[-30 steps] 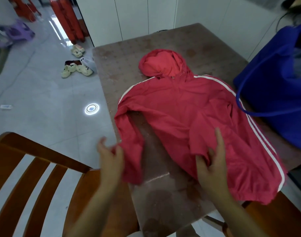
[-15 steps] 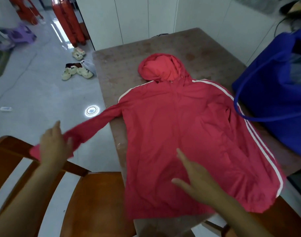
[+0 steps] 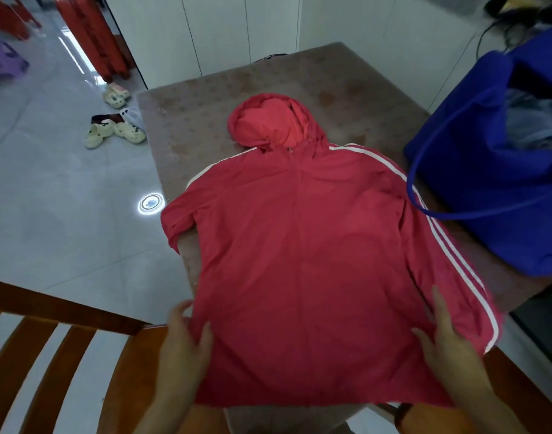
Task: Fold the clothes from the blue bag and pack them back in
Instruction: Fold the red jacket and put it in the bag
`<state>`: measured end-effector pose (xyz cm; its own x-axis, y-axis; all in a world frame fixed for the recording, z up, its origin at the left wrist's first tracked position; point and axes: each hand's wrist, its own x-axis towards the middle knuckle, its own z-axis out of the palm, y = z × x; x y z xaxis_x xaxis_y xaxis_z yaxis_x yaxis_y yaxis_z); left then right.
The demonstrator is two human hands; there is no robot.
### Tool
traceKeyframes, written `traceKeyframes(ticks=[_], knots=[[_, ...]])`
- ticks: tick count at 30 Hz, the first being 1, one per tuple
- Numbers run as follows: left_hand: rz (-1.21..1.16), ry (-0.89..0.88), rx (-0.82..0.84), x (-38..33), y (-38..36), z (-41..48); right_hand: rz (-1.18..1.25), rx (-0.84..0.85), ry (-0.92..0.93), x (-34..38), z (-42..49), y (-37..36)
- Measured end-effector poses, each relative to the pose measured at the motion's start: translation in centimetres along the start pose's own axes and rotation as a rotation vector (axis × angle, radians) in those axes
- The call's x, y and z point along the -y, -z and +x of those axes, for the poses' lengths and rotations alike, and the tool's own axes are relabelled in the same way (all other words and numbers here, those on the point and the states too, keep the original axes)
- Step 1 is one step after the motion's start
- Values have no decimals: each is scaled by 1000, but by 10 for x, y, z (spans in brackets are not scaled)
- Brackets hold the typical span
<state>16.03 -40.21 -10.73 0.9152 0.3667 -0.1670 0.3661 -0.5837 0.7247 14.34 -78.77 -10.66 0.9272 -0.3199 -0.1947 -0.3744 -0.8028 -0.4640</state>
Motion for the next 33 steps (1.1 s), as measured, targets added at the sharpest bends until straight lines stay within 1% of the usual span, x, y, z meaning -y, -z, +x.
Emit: traceKeyframes(ticks=[2, 4, 5, 6, 7, 9, 11, 13, 15, 17, 19, 21, 25, 30, 33], knots=[[85, 3, 78, 10, 17, -2, -78, 74, 60, 1, -12, -2], [207, 39, 224, 22, 23, -8, -176, 126, 45, -3, -16, -2], [237, 71, 259, 29, 25, -8, -232, 89, 41, -6, -14, -2], [238, 105, 260, 34, 26, -6, -274, 35, 47, -6, -11, 0], [185, 138, 232, 34, 28, -1, -295, -9, 64, -5, -8, 1], [-15, 212, 142, 23, 30, 15, -316, -85, 150, 6, 2, 1], [-236, 299, 82, 10, 27, 41, -332, -97, 274, 30, 14, -4], [-367, 400, 59, 2, 22, 78, -343, -79, 377, 60, 28, -17], [-469, 497, 76, -1, 15, 107, -336, -44, 478, 89, 42, -33], [-582, 518, 55, -10, 11, 124, -337, 5, 561, 117, 56, -45], [-632, 526, 18, -22, 14, 134, -352, 40, 625, 140, 72, -54], [-730, 576, -21, -21, 13, 149, -340, 93, 651, 164, 87, -58], [-1004, 803, -51, -8, 6, 176, -298, 164, 695, 214, 124, -68], [-1095, 967, -24, 14, -8, 200, -286, 269, 787, 288, 178, -101], [-1144, 1055, -45, 39, -17, 222, -211, 270, 855, 338, 210, -125]])
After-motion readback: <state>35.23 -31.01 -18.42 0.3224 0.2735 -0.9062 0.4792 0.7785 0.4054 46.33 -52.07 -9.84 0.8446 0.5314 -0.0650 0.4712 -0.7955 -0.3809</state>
